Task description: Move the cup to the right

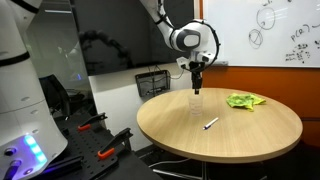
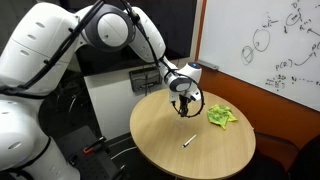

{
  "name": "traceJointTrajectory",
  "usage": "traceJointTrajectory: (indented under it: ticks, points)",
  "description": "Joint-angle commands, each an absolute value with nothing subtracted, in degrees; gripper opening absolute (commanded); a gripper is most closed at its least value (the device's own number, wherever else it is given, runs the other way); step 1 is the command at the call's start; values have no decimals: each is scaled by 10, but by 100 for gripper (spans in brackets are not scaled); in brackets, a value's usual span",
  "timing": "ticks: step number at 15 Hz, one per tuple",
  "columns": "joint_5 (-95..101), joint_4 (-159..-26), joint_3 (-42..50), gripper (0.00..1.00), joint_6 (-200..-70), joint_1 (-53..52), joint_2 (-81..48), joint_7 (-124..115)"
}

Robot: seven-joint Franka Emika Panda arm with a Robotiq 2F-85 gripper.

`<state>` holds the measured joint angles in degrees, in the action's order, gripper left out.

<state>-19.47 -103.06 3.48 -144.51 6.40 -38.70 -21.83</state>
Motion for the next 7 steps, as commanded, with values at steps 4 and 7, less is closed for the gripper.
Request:
traceJointTrajectory:
  ticks: [4, 7]
  points:
    - [-135, -1146, 58, 100, -1357, 38, -214, -201]
    - [-79, -1181, 61, 100, -1323, 25, -157, -204]
